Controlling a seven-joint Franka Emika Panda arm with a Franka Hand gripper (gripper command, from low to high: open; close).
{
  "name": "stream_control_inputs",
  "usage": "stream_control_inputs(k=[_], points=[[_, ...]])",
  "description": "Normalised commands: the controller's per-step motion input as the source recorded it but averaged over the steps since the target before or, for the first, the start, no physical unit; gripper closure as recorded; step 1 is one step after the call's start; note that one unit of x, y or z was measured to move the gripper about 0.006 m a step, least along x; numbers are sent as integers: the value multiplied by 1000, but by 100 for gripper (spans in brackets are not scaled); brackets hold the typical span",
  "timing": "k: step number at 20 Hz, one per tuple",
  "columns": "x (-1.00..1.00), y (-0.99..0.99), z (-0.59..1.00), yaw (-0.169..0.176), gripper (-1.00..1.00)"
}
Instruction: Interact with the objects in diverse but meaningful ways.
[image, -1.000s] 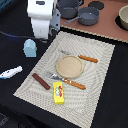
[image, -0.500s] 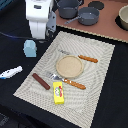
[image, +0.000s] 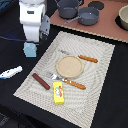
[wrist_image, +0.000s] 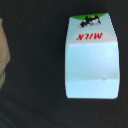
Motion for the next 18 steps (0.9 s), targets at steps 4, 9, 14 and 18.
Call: stream_control_inputs(k=[4, 9, 14, 18], points=[[-402, -311, -86, 36, -100], [-552, -47, -353, 48, -100], [-588, 0, -407, 59, -100], [-562, 3, -411, 61, -100]])
